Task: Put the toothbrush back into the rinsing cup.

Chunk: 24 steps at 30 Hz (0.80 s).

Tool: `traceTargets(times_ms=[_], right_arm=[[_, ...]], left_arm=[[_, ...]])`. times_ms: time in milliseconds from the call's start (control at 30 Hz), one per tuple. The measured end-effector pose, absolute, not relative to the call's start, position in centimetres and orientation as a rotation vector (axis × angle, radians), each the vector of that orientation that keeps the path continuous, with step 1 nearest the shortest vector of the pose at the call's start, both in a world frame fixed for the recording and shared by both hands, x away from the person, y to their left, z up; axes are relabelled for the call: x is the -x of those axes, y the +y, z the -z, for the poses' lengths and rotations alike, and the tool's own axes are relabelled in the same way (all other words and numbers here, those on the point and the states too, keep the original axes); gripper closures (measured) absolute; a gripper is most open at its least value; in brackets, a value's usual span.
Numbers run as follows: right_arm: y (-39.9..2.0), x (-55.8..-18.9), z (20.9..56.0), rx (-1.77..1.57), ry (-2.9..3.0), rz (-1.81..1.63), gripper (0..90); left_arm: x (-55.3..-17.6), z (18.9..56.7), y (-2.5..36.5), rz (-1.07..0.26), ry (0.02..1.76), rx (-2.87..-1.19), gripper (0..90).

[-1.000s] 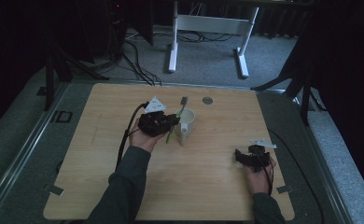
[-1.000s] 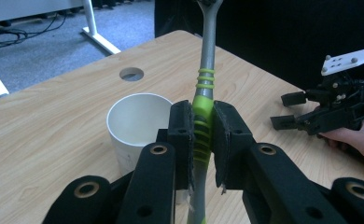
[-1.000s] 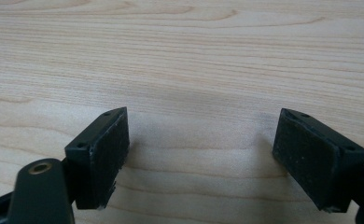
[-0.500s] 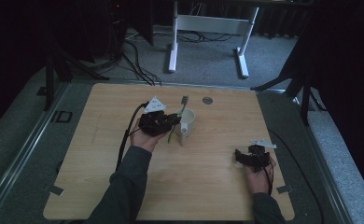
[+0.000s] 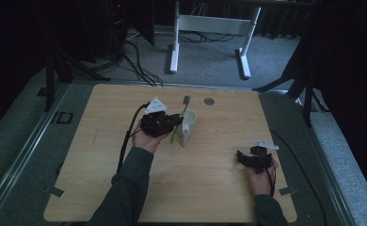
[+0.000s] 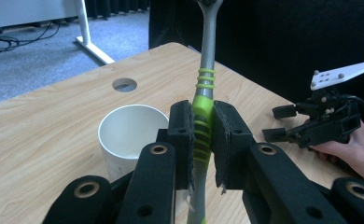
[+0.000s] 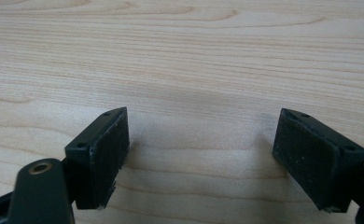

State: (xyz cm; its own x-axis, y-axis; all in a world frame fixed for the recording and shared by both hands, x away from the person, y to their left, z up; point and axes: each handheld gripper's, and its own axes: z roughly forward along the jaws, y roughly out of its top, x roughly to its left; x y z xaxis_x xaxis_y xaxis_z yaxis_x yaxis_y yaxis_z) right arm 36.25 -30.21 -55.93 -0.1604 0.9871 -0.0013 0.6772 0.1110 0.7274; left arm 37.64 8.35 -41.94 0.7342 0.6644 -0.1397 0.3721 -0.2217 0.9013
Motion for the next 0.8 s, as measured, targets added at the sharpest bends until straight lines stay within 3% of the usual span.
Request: traceTargets(times_ms=[800], right_arm=[[-30.20, -36.26, 55.93, -1.612, 1.899, -0.818, 18.1]], left_arm=[[-37.86, 42.18, 8.06, -0.325, 0.767, -1.781, 78.8]])
